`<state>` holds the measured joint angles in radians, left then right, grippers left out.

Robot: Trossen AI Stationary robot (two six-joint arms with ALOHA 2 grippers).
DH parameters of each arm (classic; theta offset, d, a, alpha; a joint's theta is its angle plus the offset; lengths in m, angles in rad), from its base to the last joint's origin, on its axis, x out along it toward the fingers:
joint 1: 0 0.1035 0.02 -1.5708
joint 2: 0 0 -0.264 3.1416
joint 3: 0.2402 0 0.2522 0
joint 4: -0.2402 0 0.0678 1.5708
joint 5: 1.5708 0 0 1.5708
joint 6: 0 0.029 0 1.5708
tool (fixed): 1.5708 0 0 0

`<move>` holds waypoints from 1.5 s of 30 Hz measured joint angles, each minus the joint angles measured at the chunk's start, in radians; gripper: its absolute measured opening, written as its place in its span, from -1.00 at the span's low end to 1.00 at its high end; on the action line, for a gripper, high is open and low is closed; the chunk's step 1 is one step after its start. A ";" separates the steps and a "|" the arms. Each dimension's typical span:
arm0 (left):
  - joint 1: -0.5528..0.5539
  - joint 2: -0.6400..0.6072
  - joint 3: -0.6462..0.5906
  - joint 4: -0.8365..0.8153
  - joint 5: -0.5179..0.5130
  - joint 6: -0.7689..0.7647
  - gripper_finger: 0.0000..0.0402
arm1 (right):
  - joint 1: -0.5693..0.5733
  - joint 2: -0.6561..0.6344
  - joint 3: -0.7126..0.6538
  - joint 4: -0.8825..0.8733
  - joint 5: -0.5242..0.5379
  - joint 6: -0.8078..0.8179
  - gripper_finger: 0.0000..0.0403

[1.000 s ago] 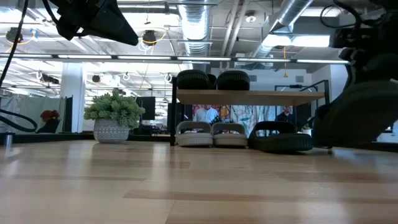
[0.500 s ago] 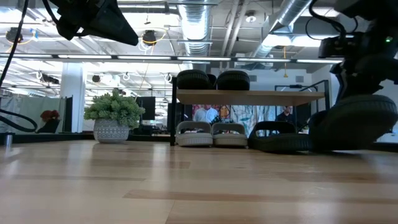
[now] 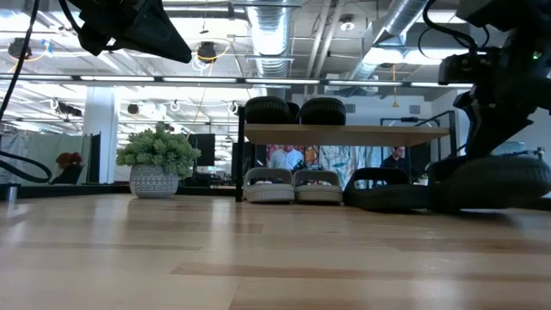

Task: Pick and place slides into the shelf
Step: Put the black slide under the shelf

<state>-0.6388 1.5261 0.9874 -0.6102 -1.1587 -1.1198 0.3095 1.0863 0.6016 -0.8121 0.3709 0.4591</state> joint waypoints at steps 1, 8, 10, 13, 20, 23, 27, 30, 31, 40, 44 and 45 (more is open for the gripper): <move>0.000 0.000 0.000 0.000 0.000 0.000 -1.00 | -0.004 0.000 -0.001 0.012 -0.015 0.000 -1.00; 0.000 0.000 0.000 0.000 0.000 0.000 -1.00 | -0.046 0.000 -0.001 0.056 -0.117 -0.010 -1.00; 0.000 0.000 0.000 0.000 0.000 0.000 -1.00 | -0.069 0.000 -0.001 0.059 -0.160 -0.022 -1.00; 0.000 0.000 0.000 0.000 0.000 0.000 -1.00 | -0.110 0.000 -0.001 0.057 -0.236 -0.026 -1.00; 0.000 0.000 0.000 0.000 0.000 0.000 -1.00 | -0.169 -0.002 0.004 0.021 -0.269 0.004 -1.00; 0.000 0.000 0.000 0.000 0.000 0.000 -1.00 | -0.196 -0.002 0.007 0.015 -0.285 0.007 -1.00; 0.000 0.000 0.000 -0.001 0.000 0.001 -1.00 | -0.202 0.000 0.028 -0.010 -0.258 -0.058 -1.00; 0.000 0.000 0.000 -0.001 0.000 0.007 -1.00 | -0.206 0.000 0.053 -0.026 -0.214 -0.083 -1.00; 0.000 0.000 0.000 -0.001 0.000 0.007 -1.00 | -0.208 0.000 0.058 -0.039 -0.209 -0.094 -1.00; 0.000 0.000 0.000 -0.001 0.000 0.007 -1.00 | -0.205 0.000 0.103 -0.105 -0.149 -0.144 -1.00; 0.000 0.000 0.000 -0.001 0.000 0.007 -1.00 | -0.191 0.000 0.105 -0.113 -0.120 -0.140 -1.00; 0.000 0.000 0.000 -0.001 0.000 0.007 -1.00 | -0.186 0.000 0.105 -0.113 -0.111 -0.138 -1.00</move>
<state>-0.6388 1.5261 0.9874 -0.6109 -1.1584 -1.1126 0.1233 1.0866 0.7067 -0.9253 0.2598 0.3214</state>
